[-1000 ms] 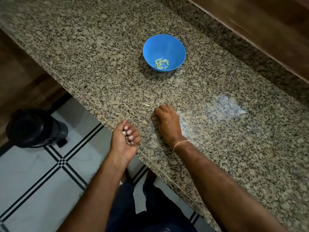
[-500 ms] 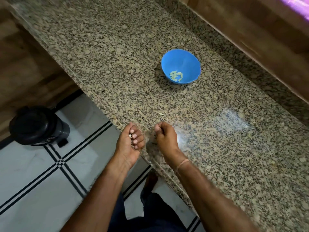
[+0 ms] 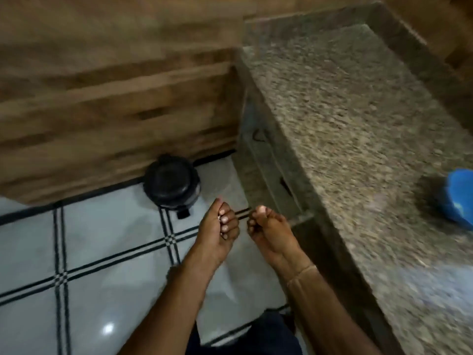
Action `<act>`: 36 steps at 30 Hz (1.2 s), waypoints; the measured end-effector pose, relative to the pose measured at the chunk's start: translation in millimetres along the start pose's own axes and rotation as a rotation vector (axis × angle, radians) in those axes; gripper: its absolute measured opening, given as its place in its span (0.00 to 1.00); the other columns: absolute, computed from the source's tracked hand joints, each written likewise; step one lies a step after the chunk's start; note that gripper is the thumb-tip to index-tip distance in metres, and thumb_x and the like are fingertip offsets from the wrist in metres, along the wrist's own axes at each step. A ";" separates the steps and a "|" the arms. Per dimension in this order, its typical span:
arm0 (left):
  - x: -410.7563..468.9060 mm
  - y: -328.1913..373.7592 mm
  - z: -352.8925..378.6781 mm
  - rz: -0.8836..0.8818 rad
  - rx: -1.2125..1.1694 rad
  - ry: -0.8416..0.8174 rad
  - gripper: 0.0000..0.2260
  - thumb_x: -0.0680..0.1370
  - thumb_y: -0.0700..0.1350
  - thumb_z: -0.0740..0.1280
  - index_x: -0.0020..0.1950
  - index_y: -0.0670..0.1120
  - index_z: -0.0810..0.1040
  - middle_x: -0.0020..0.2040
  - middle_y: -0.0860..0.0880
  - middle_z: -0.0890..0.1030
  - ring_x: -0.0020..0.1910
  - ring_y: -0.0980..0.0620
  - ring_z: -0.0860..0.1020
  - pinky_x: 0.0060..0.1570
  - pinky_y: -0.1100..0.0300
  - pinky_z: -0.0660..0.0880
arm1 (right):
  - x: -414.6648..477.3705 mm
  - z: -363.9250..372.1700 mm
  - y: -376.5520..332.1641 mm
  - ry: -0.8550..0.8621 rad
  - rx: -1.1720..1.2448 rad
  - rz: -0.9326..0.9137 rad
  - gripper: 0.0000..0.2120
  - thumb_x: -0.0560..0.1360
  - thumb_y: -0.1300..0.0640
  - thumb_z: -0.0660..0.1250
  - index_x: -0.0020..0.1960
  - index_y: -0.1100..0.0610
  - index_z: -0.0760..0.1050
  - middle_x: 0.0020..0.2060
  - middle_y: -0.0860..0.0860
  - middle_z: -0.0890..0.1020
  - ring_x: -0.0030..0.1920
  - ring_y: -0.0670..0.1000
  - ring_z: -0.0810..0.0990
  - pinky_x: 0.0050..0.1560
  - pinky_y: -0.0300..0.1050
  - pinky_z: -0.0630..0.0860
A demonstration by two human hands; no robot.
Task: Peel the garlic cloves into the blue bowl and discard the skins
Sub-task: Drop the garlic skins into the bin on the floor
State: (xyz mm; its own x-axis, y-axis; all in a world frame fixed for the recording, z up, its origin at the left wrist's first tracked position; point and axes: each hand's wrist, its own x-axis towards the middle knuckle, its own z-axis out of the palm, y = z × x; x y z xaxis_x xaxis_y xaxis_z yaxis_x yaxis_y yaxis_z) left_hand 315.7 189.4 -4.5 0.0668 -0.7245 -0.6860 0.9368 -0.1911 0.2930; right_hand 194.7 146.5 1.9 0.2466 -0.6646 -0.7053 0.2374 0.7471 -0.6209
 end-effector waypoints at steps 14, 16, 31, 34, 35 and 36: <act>6.8 227.8 -148.0 0.201 -0.100 0.240 0.25 0.87 0.53 0.58 0.29 0.50 0.67 0.23 0.53 0.63 0.18 0.58 0.59 0.18 0.65 0.51 | 108.2 226.5 82.5 -0.105 -0.118 0.133 0.15 0.85 0.67 0.60 0.40 0.59 0.75 0.32 0.53 0.76 0.32 0.48 0.72 0.32 0.37 0.76; 12.4 242.4 -156.5 0.211 -0.069 0.274 0.25 0.87 0.53 0.59 0.29 0.49 0.67 0.24 0.53 0.63 0.19 0.58 0.60 0.18 0.65 0.52 | 126.6 245.4 89.0 -0.103 -0.119 0.168 0.15 0.84 0.67 0.61 0.40 0.59 0.76 0.32 0.53 0.76 0.32 0.48 0.73 0.33 0.37 0.77; 306.6 245.9 -289.4 -0.075 -0.079 0.611 0.23 0.86 0.59 0.57 0.36 0.48 0.67 0.22 0.53 0.68 0.18 0.57 0.65 0.19 0.68 0.61 | 409.6 244.6 225.3 0.142 -0.017 0.465 0.04 0.83 0.67 0.65 0.50 0.64 0.78 0.44 0.58 0.83 0.40 0.50 0.80 0.37 0.41 0.83; 393.7 243.2 -326.6 -0.082 -0.115 0.621 0.20 0.86 0.59 0.58 0.42 0.47 0.72 0.24 0.52 0.73 0.24 0.55 0.71 0.26 0.66 0.71 | 473.4 235.9 247.3 0.195 -0.015 0.443 0.04 0.81 0.67 0.67 0.49 0.63 0.79 0.39 0.55 0.86 0.44 0.51 0.82 0.34 0.40 0.83; 414.0 243.1 -333.9 -0.085 -0.161 0.609 0.18 0.85 0.59 0.60 0.47 0.45 0.74 0.30 0.50 0.75 0.29 0.53 0.74 0.32 0.62 0.75 | 490.7 233.5 251.8 0.224 -0.001 0.438 0.04 0.82 0.68 0.66 0.49 0.64 0.79 0.39 0.56 0.85 0.44 0.52 0.82 0.35 0.41 0.83; 430.2 241.9 -340.4 -0.082 -0.188 0.600 0.18 0.84 0.60 0.61 0.53 0.45 0.74 0.38 0.47 0.77 0.36 0.50 0.76 0.39 0.57 0.76 | 505.1 230.7 255.2 0.248 -0.005 0.448 0.05 0.83 0.67 0.65 0.49 0.65 0.78 0.40 0.56 0.85 0.46 0.53 0.82 0.41 0.44 0.84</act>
State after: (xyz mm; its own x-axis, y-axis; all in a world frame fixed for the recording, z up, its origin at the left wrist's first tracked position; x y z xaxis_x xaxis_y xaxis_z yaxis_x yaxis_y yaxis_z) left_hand 688.0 56.9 -455.4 0.1221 -0.2048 -0.9712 0.9877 -0.0715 0.1392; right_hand 596.7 -1.8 -434.0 0.0924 -0.2560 -0.9623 0.1553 0.9583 -0.2400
